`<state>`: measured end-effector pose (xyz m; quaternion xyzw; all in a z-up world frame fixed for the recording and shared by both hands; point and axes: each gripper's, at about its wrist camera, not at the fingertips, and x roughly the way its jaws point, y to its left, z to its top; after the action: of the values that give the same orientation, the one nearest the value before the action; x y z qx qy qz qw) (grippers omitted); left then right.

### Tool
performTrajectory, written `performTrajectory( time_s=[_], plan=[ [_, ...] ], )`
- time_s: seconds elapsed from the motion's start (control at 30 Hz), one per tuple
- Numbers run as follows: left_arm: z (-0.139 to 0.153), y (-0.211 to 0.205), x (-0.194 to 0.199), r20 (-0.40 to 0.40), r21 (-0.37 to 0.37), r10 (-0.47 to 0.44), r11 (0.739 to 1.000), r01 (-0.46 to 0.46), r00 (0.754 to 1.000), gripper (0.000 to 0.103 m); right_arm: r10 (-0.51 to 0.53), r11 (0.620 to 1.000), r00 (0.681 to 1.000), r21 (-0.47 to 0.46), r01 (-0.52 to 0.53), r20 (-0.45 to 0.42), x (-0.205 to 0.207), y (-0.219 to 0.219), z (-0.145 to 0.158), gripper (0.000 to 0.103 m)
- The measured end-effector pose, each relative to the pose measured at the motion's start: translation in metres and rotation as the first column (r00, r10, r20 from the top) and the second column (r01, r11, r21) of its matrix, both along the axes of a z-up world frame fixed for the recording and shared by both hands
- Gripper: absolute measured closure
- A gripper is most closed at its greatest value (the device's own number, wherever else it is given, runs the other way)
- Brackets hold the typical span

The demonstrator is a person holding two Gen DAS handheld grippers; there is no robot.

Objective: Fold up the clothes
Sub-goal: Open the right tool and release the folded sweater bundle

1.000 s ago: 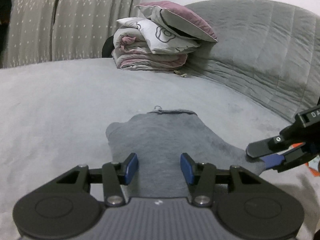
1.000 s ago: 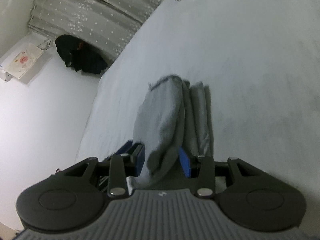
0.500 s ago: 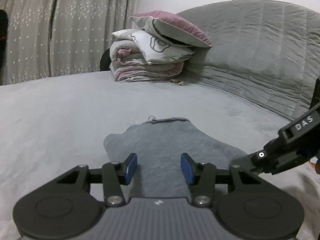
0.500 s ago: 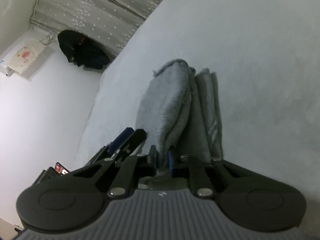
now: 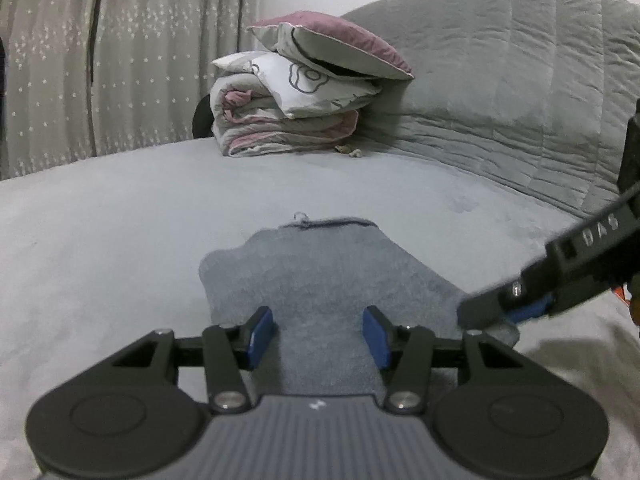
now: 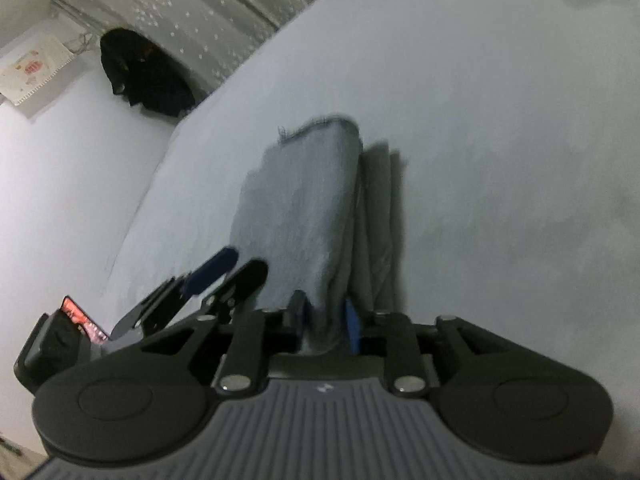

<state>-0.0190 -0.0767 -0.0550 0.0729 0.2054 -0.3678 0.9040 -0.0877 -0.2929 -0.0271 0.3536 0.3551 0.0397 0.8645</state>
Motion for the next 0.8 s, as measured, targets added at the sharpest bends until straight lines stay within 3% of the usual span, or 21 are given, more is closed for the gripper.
performTrajectory(
  time_s=[0.07,0.23,0.43,0.63,0.8],
  plan=[
    [0.002,0.001,-0.001,0.008,-0.01,0.007,1.0,-0.007,1.0,0.049,-0.034,0.997,0.998,-0.065,0.037,0.044,0.0,0.001,0.008,0.063],
    [0.006,0.004,-0.001,0.023,-0.039,0.022,0.999,-0.021,1.0,0.048,-0.084,0.96,0.979,-0.248,0.129,0.185,0.008,0.015,0.021,0.063],
    [0.006,0.005,-0.002,0.032,-0.038,0.008,0.999,-0.007,0.999,0.046,-0.045,0.917,0.956,-0.367,0.154,0.288,0.039,0.033,0.016,0.063],
    [0.002,0.002,-0.001,0.036,-0.017,-0.011,1.0,0.011,0.999,0.044,0.01,0.898,0.946,-0.418,0.134,0.325,0.064,0.029,0.003,0.063],
    [-0.004,-0.004,-0.008,0.048,0.011,-0.052,0.999,0.051,0.997,0.043,0.043,0.878,0.956,-0.467,0.102,0.29,0.071,0.032,-0.006,0.063]
  ],
)
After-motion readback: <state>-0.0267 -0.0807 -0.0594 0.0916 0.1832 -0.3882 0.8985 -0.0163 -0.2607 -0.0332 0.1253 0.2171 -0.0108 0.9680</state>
